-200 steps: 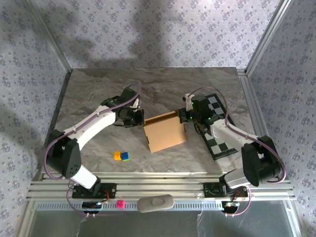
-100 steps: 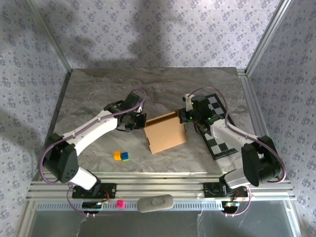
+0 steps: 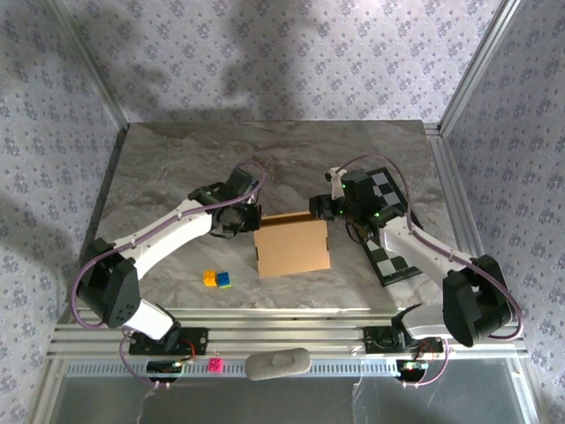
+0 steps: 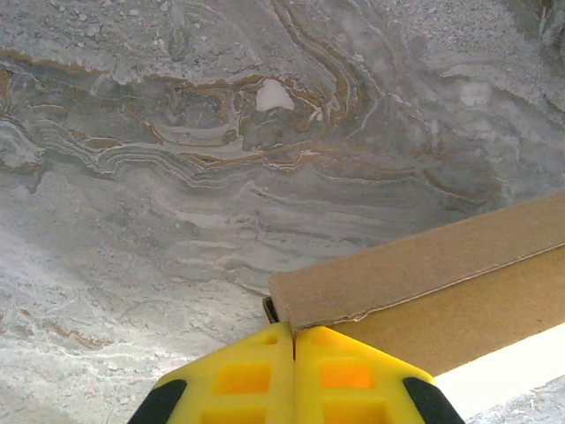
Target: Fold the paper box
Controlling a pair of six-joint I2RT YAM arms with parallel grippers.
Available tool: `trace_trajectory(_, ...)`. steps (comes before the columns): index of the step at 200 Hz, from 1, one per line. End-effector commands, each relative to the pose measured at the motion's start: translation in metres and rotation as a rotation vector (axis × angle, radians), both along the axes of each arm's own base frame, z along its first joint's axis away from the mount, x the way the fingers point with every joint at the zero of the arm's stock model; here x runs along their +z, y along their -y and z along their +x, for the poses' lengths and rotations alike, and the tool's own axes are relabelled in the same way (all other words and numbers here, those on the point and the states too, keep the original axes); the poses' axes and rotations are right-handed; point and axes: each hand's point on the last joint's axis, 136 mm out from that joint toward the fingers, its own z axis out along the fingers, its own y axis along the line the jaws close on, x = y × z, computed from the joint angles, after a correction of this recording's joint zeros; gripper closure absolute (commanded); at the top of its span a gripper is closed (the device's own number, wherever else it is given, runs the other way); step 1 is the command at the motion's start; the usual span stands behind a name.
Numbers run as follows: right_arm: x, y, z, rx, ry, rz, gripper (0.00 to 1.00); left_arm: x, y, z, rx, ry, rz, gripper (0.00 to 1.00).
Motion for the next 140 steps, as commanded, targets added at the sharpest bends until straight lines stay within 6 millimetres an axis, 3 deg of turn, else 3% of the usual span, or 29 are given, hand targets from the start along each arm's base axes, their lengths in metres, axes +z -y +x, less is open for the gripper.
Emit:
trace_trajectory(1, 0.023, 0.008, 0.003, -0.084, -0.002, 0.012, 0.48, 0.007, -0.004, 0.004, -0.001, 0.044, 0.023, 1.00)
trace_trajectory(16, 0.029, 0.024, 0.007, -0.213, -0.063, 0.004, 0.45, 0.007, -0.004, 0.005, 0.004, 0.047, 0.023, 1.00)
trace_trajectory(30, 0.031, 0.049, 0.008, -0.443, -0.180, 0.018, 0.39, 0.009, -0.005, 0.006, 0.014, 0.053, 0.022, 1.00)
trace_trajectory(42, 0.019, 0.064, -0.009, -0.587, -0.367, 0.010, 0.33, 0.010, -0.006, 0.006, 0.017, 0.056, 0.024, 1.00)
trace_trajectory(56, 0.027, 0.059, -0.018, -0.641, -0.531, 0.090, 0.30, 0.012, -0.006, 0.007, 0.021, 0.064, 0.026, 1.00)
trace_trajectory(81, 0.014, 0.045, -0.035, -0.795, -0.806, 0.289, 0.24, 0.015, -0.007, 0.010, 0.028, 0.083, 0.027, 1.00)
trace_trajectory(110, -0.005, 0.010, -0.028, -0.843, -1.057, 0.642, 0.19, 0.019, -0.010, 0.012, 0.037, 0.108, 0.033, 1.00)
trace_trajectory(140, -0.003, 0.004, -0.025, -0.878, -1.134, 0.724, 0.13, 0.022, -0.013, 0.011, 0.042, 0.122, 0.038, 1.00)
